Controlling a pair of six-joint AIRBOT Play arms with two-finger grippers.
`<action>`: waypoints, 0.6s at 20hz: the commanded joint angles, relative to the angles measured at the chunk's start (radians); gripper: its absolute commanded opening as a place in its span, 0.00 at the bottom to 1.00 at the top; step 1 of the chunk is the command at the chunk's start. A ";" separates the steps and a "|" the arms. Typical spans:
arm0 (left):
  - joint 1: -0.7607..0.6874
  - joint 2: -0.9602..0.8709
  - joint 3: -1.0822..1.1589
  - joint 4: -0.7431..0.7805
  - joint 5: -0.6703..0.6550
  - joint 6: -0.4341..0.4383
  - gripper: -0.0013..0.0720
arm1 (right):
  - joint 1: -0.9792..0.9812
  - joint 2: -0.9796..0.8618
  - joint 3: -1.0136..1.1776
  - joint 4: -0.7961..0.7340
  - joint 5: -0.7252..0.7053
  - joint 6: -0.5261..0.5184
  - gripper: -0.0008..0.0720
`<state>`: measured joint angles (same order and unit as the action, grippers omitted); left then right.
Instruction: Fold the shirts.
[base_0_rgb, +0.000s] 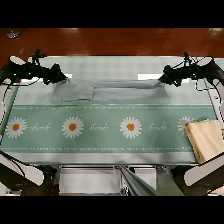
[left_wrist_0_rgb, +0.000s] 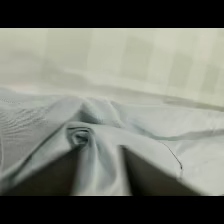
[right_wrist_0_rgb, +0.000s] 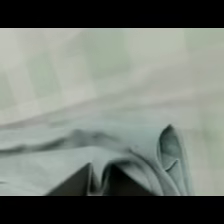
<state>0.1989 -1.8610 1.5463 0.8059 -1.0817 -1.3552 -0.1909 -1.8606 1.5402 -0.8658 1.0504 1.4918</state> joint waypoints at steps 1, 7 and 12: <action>0.012 -0.001 0.034 0.015 -0.164 0.000 0.99 | -0.015 -0.001 0.036 0.020 0.090 -0.036 0.88; 0.240 0.140 0.244 0.392 -0.382 -0.193 0.97 | -0.209 0.066 0.186 -0.040 0.296 -0.065 0.88; 0.171 0.570 -0.247 0.377 0.025 -0.209 0.89 | -0.215 0.087 -0.076 -0.019 0.232 -0.058 0.88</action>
<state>0.4076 -1.5108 1.5452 1.1656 -1.2743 -1.5528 -0.4011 -1.7851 1.5867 -0.9165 1.3140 1.4342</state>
